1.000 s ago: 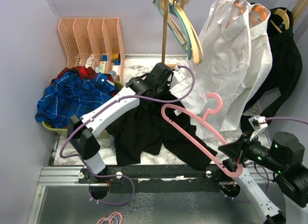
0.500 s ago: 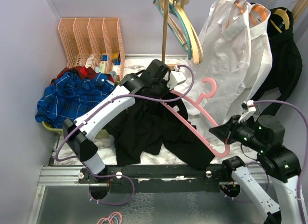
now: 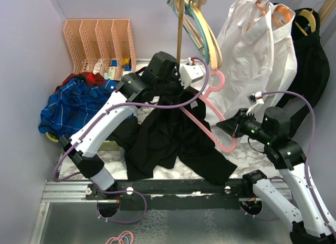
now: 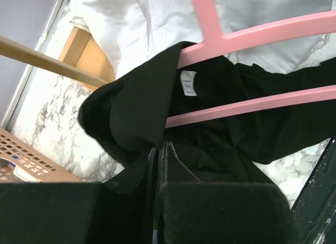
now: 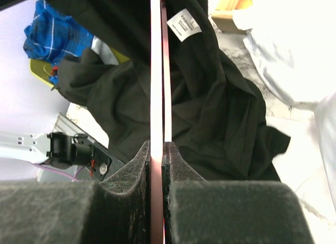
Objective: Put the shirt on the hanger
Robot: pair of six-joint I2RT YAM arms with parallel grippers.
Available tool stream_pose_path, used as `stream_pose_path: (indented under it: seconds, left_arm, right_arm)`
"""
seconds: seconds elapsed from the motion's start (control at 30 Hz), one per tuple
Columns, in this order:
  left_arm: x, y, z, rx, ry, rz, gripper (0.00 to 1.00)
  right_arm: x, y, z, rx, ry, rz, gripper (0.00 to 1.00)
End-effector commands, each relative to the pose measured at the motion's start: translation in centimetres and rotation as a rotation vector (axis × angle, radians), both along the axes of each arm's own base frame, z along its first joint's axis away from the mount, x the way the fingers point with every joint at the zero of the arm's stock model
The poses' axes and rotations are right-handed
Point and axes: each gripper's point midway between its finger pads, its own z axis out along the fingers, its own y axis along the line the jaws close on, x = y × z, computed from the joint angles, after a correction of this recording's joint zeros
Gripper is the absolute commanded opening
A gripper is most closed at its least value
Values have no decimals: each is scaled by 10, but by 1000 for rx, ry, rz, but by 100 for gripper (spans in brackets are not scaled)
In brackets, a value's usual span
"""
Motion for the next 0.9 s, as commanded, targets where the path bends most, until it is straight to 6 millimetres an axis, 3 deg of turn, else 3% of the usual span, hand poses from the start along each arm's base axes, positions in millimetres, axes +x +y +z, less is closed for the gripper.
stream_pose_path:
  seconds: [0.0, 0.17, 0.33, 0.77, 0.8, 0.87]
  left_arm:
    - [-15, -9, 13, -51, 30, -84, 0]
    - [-30, -14, 17, -72, 61, -160, 0]
    - [-33, -12, 24, -78, 45, -172, 0]
    - [-35, -5, 0, -20, 80, -170, 1]
    - [-38, -3, -7, 1, 94, -181, 9]
    - [-50, 5, -25, 56, 132, -233, 34]
  right_arm:
    - [26, 11, 24, 62, -121, 8, 1]
    - [39, 17, 11, 79, -102, 10, 1]
    - [43, 28, -2, 136, -87, 46, 1]
    - [54, 50, 9, 184, -164, 126, 1]
    - [56, 49, 10, 179, -171, 118, 1]
    - [59, 45, 12, 167, -192, 91, 1]
